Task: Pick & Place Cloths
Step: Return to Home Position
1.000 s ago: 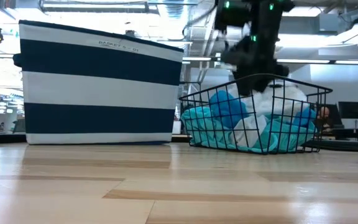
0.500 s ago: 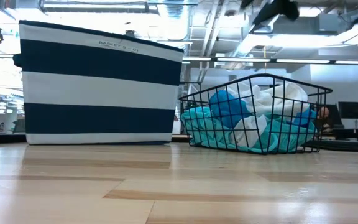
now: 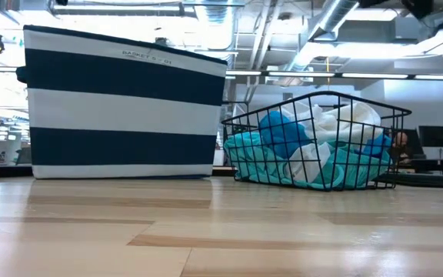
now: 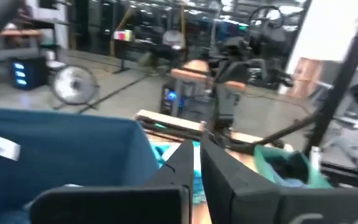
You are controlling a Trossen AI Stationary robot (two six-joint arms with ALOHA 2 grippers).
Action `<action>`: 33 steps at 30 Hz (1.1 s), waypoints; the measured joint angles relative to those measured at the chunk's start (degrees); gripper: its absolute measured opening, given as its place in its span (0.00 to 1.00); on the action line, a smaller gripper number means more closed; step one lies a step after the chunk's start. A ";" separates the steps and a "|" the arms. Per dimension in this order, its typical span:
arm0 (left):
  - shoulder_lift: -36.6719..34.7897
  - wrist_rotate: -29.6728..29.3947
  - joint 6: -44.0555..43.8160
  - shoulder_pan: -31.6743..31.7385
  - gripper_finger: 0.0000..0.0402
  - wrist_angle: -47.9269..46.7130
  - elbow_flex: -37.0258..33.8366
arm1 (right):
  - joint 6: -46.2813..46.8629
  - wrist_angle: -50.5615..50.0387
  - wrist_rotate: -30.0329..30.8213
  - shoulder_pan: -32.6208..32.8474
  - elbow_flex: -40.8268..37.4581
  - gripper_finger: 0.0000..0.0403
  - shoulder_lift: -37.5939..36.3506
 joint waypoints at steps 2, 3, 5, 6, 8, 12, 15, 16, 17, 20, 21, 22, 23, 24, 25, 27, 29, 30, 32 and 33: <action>-3.18 0.33 -1.34 -0.73 0.01 3.01 -4.19 | 2.26 1.31 2.91 2.79 -3.85 0.06 -1.72; -4.58 0.31 -1.73 -1.11 0.01 5.19 -6.33 | 3.22 2.12 4.32 4.00 -5.83 0.04 -2.38; -7.53 0.08 -2.80 -1.94 0.00 10.33 -10.52 | 5.16 4.24 7.41 6.46 -9.37 0.04 -3.46; -8.54 0.02 -2.97 -2.39 0.00 13.17 -12.53 | 5.55 5.10 9.13 7.62 -11.03 0.04 -4.00; -10.34 0.20 -3.01 -3.31 0.00 16.87 -16.65 | 6.87 5.86 12.74 9.91 -13.90 0.02 -5.26; -12.78 0.22 -3.18 -4.57 0.00 20.18 -22.68 | 12.06 4.20 18.25 13.77 -18.63 0.01 -10.18; -14.19 0.24 -3.55 -4.71 0.00 21.00 -25.15 | 13.92 2.25 19.12 16.59 -20.75 0.00 -16.07; -14.85 0.22 -3.71 -4.71 0.00 21.00 -25.61 | 13.86 2.23 19.10 17.46 -21.32 0.00 -18.21; -15.56 0.22 -3.73 -4.71 0.00 20.97 -25.92 | 13.25 2.26 19.10 18.42 -21.96 0.00 -20.67; -18.21 0.46 -3.73 -4.71 0.00 21.64 -26.61 | 9.78 2.51 19.10 21.26 -23.26 0.00 -26.54; -19.04 0.83 -3.75 -4.71 0.00 21.55 -27.01 | 8.35 2.65 19.10 22.14 -23.62 0.00 -28.38; -20.01 1.30 -3.96 -4.71 0.00 21.51 -27.55 | 6.68 3.30 19.19 23.00 -24.01 0.00 -30.16; -20.97 1.90 -4.30 -4.71 0.00 21.64 -28.14 | 4.66 4.57 19.29 23.85 -24.58 0.00 -31.96; -21.96 2.66 -4.88 -4.71 0.00 21.84 -28.85 | 2.43 5.93 19.22 24.75 -25.40 0.00 -33.63; -22.92 3.46 -5.75 -4.71 0.00 22.22 -29.67 | 0.01 7.70 18.85 25.66 -26.38 0.00 -35.36; -24.46 6.04 -7.96 -4.71 0.00 23.55 -31.67 | -5.27 13.47 18.40 27.73 -28.60 0.00 -38.74; -24.54 9.20 -10.91 -4.71 0.00 26.90 -34.37 | -13.03 22.53 16.42 29.65 -32.02 0.00 -41.71; -24.52 11.05 -12.08 -4.71 0.00 28.78 -35.73 | -17.41 27.80 14.73 30.47 -34.08 0.00 -42.98; -23.65 13.47 -14.09 -4.71 0.00 34.99 -38.27 | -26.60 39.37 10.58 31.63 -38.55 0.00 -45.26; -23.45 14.21 -14.88 -4.71 0.00 37.72 -39.89 | -30.97 44.62 8.72 31.94 -40.70 0.00 -45.69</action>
